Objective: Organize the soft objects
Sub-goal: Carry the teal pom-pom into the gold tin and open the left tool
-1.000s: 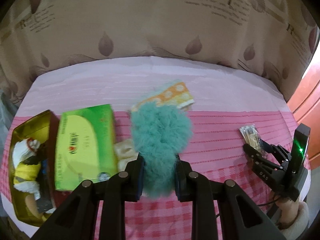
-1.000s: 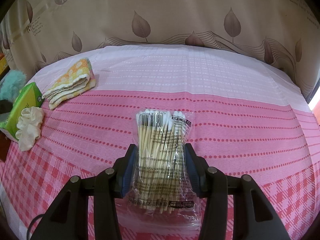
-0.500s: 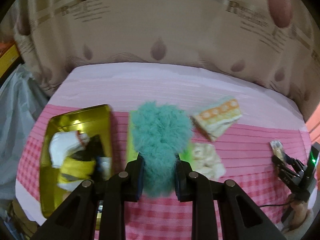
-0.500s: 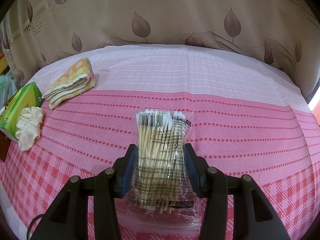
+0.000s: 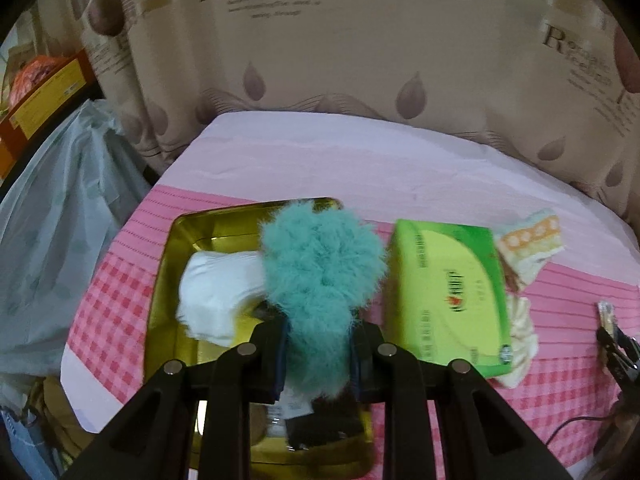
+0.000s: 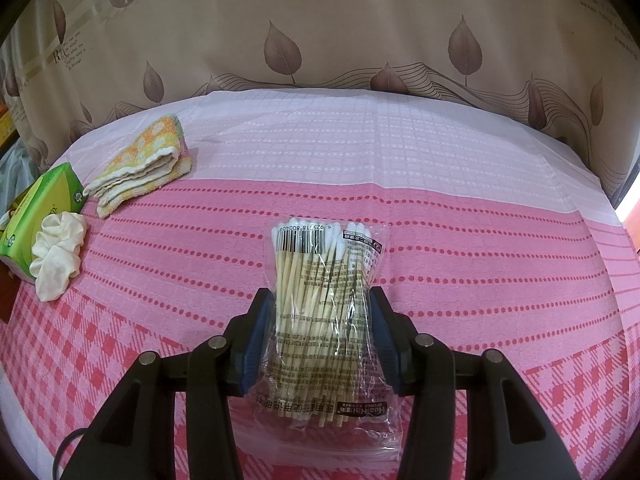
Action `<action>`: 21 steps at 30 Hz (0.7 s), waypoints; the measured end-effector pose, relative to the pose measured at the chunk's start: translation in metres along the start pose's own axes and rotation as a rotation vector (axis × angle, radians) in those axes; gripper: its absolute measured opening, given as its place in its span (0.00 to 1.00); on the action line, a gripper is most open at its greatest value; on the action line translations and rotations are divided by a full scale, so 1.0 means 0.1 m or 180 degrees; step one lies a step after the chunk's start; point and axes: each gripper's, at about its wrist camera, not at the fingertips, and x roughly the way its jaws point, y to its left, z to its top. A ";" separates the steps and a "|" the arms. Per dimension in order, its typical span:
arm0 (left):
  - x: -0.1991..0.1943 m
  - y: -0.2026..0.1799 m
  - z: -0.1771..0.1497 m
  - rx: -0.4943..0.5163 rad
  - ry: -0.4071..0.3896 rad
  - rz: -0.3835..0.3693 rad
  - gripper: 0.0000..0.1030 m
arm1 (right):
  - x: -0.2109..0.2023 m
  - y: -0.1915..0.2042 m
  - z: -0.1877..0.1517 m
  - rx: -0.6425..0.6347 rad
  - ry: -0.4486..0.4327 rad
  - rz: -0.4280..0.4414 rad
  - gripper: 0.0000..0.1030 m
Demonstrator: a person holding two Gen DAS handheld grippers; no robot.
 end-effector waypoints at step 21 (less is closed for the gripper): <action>0.34 0.66 0.08 -0.0292 0.0146 0.0329 0.28 | 0.01 0.02 0.00 -0.0018 0.0005 -0.0007 0.46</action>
